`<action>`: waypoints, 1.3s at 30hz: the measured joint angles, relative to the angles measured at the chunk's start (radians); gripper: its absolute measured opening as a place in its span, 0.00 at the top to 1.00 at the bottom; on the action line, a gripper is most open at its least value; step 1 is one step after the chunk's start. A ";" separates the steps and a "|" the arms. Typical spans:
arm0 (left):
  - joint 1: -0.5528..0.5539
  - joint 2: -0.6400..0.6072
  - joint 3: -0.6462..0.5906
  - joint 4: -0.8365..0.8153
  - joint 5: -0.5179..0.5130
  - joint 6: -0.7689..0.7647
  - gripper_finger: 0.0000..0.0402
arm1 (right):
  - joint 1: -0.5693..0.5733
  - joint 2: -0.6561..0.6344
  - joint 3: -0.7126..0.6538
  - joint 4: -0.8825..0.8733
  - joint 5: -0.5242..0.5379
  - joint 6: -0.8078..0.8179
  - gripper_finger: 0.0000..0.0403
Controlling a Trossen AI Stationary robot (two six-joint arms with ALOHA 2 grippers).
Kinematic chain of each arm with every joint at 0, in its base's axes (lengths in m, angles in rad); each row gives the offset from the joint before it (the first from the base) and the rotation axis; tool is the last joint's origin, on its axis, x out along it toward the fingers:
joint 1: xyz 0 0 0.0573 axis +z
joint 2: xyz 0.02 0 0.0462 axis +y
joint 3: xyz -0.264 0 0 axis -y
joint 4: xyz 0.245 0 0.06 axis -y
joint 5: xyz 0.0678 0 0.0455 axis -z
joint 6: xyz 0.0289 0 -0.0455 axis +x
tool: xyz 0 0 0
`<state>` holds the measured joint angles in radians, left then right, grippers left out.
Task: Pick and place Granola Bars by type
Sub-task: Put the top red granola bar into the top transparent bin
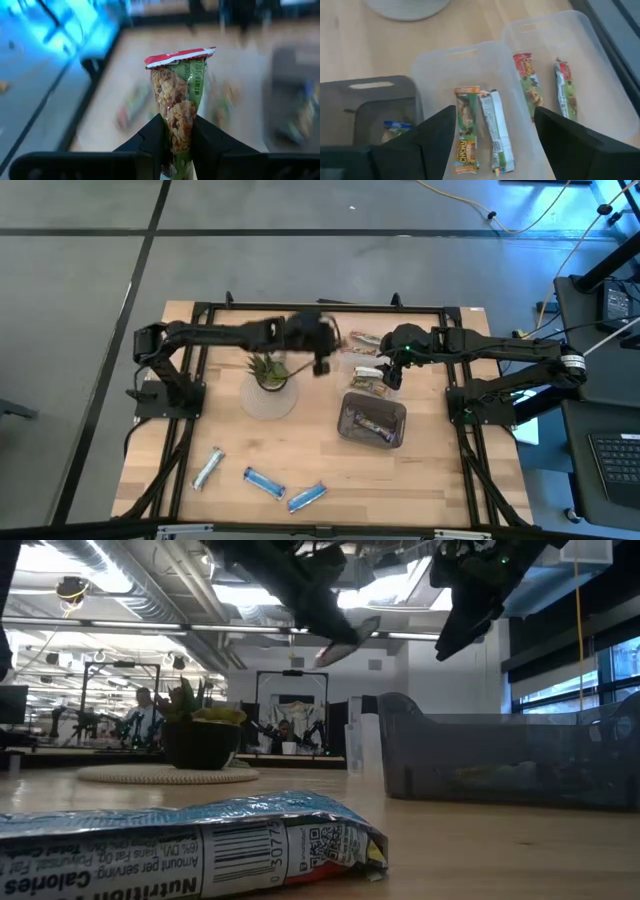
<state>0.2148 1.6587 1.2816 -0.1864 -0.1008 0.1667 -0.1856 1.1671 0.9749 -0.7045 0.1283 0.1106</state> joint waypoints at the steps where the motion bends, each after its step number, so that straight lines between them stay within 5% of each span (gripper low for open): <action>1: 0.034 0.008 0.000 0.057 0.045 0.015 0.82 | 0.000 0.000 0.000 0.001 0.012 0.012 0.33; 7: 0.179 0.105 0.001 0.373 0.290 0.006 0.82 | 0.000 0.001 0.000 0.004 0.110 0.046 0.33; 13: 0.242 0.238 0.000 0.451 0.413 -0.049 0.82 | 0.000 0.001 0.000 0.005 0.193 0.046 0.33; 22: 0.252 0.351 0.000 0.534 0.423 -0.043 0.82 | -0.001 0.002 0.000 0.008 0.194 0.046 0.33; 39: 0.238 0.372 0.000 0.532 0.344 -0.062 0.82 | -0.001 0.002 0.000 0.014 0.194 0.099 0.33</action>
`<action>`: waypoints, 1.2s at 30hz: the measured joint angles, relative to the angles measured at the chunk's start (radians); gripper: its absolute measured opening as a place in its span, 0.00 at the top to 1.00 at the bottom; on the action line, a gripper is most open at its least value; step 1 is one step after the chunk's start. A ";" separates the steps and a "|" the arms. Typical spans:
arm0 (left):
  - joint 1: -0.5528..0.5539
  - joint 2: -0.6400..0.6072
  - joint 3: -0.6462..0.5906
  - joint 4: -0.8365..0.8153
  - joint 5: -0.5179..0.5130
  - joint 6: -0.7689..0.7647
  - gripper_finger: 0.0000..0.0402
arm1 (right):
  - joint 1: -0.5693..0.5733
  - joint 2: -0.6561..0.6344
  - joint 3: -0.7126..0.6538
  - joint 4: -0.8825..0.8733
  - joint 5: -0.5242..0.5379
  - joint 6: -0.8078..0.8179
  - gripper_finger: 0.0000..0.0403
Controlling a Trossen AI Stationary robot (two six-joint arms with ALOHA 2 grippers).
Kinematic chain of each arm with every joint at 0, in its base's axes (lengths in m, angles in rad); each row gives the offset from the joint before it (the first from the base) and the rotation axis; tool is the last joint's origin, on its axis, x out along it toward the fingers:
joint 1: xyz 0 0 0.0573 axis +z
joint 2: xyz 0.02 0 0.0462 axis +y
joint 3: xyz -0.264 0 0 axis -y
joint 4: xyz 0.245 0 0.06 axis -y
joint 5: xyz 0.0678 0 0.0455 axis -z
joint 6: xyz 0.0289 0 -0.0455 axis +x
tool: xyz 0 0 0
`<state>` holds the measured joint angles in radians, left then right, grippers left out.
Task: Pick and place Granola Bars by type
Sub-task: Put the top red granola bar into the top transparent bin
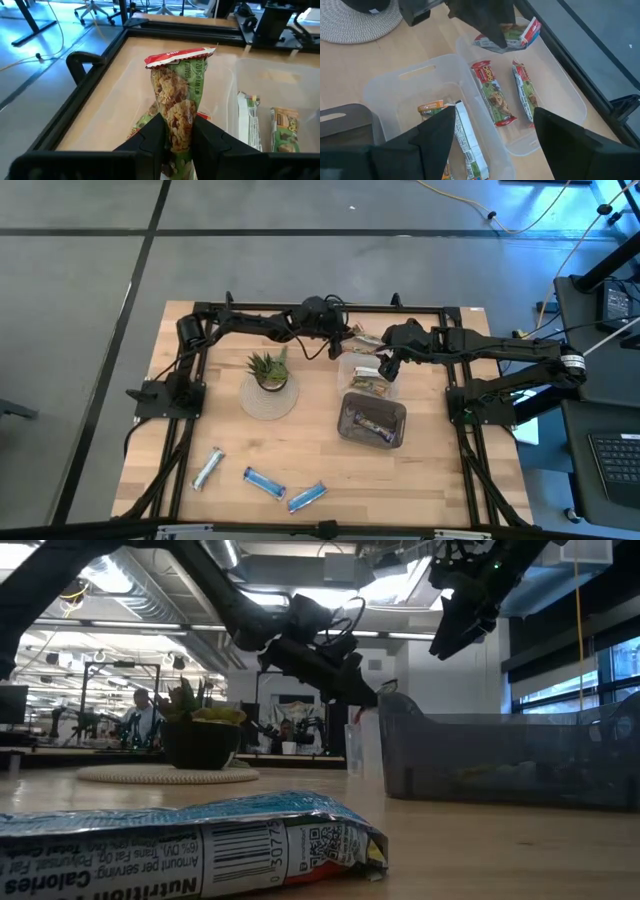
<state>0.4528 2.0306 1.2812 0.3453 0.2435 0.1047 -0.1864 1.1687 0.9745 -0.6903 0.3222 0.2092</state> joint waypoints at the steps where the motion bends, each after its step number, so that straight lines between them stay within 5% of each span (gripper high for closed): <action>1: -0.001 0.002 0.000 -0.005 -0.003 -0.006 0.82 | 0.000 0.000 0.000 0.000 0.000 0.000 0.33; 22: -0.019 0.004 0.000 -0.005 -0.067 -0.013 0.81 | 0.000 0.000 0.000 0.000 0.000 -0.003 0.33; 36: -0.029 -0.002 0.000 -0.004 -0.067 -0.013 0.60 | 0.000 0.000 0.000 0.000 -0.001 -0.003 0.33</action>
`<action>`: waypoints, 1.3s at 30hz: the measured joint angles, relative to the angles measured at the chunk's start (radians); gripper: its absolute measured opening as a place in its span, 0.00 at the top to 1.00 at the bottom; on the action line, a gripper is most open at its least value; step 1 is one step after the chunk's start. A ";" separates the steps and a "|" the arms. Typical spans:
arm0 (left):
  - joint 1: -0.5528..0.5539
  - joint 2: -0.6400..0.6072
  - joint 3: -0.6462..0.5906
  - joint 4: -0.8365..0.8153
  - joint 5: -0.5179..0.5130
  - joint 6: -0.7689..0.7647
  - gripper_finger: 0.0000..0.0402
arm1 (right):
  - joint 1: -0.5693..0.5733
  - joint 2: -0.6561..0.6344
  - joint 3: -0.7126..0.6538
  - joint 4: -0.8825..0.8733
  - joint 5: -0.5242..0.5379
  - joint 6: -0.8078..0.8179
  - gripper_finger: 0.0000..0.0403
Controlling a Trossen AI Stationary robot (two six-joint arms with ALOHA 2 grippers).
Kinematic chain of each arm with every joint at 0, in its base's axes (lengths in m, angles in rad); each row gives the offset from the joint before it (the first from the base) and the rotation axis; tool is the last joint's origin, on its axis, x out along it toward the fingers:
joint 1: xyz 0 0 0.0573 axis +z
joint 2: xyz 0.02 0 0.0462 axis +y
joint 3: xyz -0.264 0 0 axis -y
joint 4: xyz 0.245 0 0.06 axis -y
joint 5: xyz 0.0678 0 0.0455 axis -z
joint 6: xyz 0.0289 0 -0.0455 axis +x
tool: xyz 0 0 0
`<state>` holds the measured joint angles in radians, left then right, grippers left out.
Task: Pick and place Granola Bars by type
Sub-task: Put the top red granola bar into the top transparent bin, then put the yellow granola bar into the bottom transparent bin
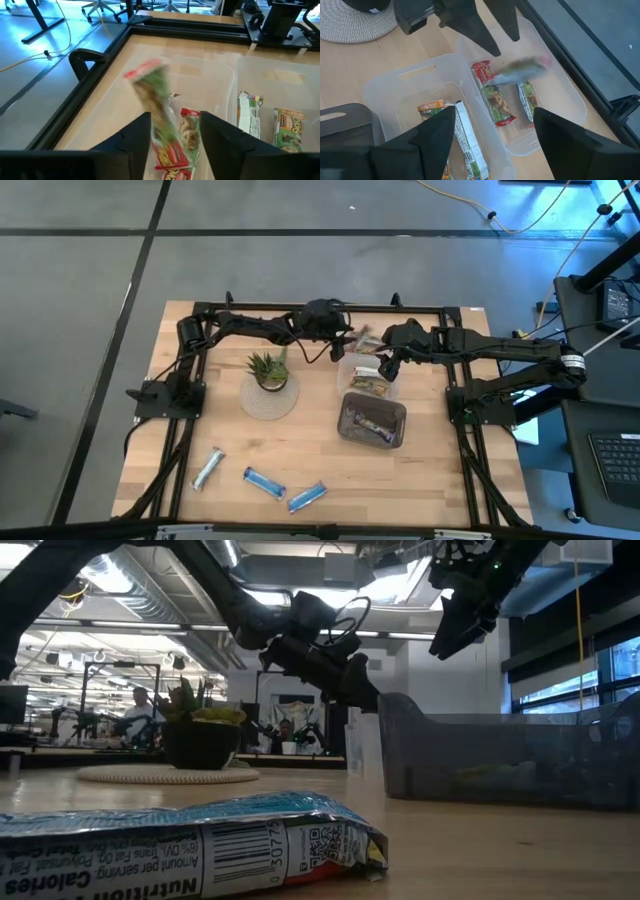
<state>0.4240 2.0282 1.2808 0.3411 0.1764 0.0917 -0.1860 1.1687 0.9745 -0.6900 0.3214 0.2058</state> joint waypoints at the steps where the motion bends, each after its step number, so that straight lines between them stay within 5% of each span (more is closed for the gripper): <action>1: 0.000 -0.003 0.000 -0.001 0.000 0.000 0.58 | 0.000 0.000 0.000 0.000 0.000 0.000 0.33; 10: -0.005 -0.118 0.000 -0.153 0.050 -0.056 0.53 | 0.000 0.000 0.000 -0.008 -0.011 0.000 0.33; 17: -0.061 -0.408 0.001 -0.624 0.017 -0.003 0.54 | 0.000 0.000 0.000 -0.019 -0.057 0.001 0.33; 23: -0.178 -0.637 0.001 -1.123 0.017 -0.152 0.54 | 0.000 0.000 0.000 -0.019 -0.061 0.001 0.33; 27: -0.317 -0.744 -0.012 -1.322 -0.037 -0.362 0.54 | 0.000 0.000 0.000 -0.019 -0.061 0.001 0.33; 32: -0.542 -0.852 -0.133 -1.344 -0.282 -0.757 0.53 | 0.000 0.000 0.000 -0.018 -0.061 0.021 0.33; 39: -0.835 -0.917 -0.352 -1.341 -0.341 -1.373 0.53 | 0.000 0.000 0.000 -0.017 -0.061 0.029 0.33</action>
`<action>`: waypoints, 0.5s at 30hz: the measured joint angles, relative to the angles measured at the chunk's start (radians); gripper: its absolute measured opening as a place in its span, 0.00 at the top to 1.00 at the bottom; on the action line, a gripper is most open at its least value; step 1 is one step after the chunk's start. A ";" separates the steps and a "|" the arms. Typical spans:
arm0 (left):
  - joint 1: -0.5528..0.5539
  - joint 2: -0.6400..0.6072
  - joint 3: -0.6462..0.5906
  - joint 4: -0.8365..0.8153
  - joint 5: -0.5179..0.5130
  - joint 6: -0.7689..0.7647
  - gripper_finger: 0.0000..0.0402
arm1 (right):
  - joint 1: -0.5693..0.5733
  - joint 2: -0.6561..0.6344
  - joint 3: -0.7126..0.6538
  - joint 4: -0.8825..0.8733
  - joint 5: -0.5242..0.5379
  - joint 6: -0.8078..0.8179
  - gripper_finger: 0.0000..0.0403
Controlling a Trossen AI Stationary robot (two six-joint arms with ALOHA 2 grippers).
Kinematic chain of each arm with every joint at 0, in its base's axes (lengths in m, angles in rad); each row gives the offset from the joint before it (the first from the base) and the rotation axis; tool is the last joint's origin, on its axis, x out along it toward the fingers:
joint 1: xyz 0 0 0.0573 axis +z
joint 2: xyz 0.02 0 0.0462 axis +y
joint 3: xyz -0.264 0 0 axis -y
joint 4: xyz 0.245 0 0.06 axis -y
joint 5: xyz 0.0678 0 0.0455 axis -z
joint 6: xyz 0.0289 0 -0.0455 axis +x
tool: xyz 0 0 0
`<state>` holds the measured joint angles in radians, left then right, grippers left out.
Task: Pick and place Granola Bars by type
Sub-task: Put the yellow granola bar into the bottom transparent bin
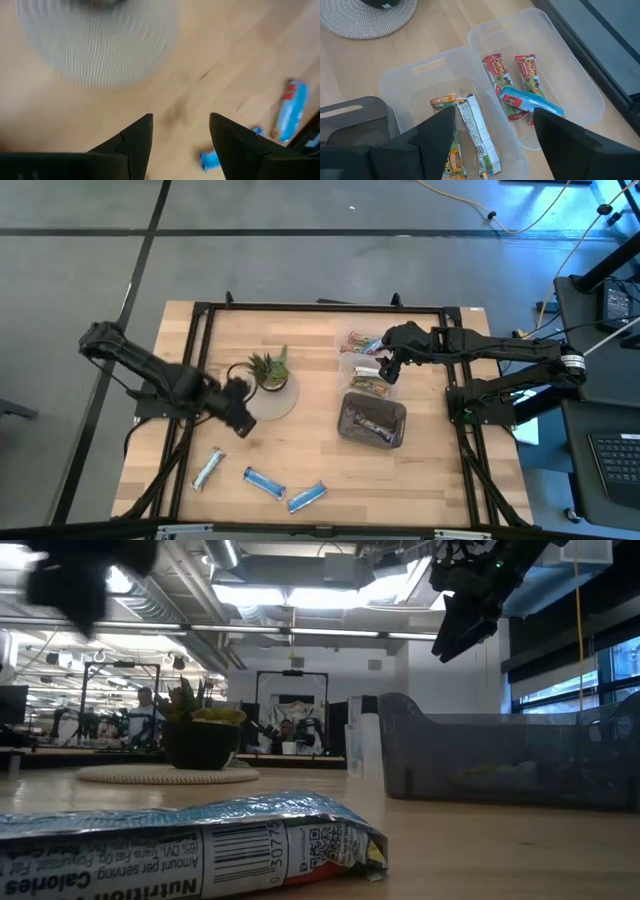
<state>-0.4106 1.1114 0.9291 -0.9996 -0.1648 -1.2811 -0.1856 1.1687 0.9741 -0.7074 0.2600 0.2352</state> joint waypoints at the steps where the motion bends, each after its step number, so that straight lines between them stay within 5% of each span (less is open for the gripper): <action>1: -0.037 0.000 -0.028 0.002 -0.001 -0.080 0.53 | 0.000 0.000 0.000 0.000 0.000 0.000 0.33; 6: -0.209 0.023 -0.130 0.046 0.004 -0.401 0.53 | 0.000 0.000 0.000 0.001 0.000 -0.002 0.33; 15: -0.419 0.152 -0.154 0.147 0.045 -0.720 0.54 | 0.000 0.000 0.000 0.004 0.000 -0.001 0.33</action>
<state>-0.8294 1.2630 0.7750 -0.8525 -0.1194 -2.0006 -0.1856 1.1690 0.9741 -0.7036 0.2604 0.2344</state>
